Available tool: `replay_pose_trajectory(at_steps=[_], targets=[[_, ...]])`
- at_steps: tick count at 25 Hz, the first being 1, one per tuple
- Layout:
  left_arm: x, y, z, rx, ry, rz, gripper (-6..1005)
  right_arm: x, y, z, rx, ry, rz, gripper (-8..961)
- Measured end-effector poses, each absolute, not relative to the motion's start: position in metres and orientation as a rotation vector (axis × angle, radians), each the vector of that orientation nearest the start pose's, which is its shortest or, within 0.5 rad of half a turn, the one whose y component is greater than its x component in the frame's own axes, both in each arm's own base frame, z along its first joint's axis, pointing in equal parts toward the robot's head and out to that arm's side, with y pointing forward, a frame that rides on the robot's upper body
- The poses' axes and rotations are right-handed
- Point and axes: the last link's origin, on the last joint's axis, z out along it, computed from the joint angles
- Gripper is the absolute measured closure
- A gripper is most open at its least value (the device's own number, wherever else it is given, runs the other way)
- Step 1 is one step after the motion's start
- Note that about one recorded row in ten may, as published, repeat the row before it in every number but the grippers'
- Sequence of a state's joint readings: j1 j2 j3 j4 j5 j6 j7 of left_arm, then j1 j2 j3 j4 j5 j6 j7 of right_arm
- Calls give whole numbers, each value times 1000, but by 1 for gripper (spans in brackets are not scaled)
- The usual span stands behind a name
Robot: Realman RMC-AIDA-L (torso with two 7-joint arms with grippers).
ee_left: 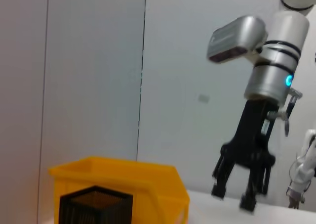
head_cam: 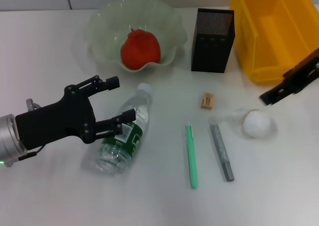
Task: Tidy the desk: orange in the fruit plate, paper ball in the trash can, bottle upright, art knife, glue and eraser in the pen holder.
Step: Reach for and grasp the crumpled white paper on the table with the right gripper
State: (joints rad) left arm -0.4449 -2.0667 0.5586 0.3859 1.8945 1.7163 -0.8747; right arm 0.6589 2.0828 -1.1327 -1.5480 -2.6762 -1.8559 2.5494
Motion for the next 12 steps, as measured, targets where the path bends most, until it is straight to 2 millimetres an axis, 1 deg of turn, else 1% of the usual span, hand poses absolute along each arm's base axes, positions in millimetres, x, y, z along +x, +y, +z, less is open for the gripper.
replay_pose_trajectory(at_steps=[2,5,9,12], targets=[[-282,277,-15,-2594,-312,-997,167,165,354,42,-2529,996,-551,111],[-285,277,-15,-2589,-318,-977,167,173,359,21,-2521,1014,-618,113],[-285,277,-15,-2588,-319,-972,168,183,365,4,-2500,1041,-683,123],[-286,278,-16,-2583,-321,-964,169,189,368,-2,-2480,1055,-715,147]])
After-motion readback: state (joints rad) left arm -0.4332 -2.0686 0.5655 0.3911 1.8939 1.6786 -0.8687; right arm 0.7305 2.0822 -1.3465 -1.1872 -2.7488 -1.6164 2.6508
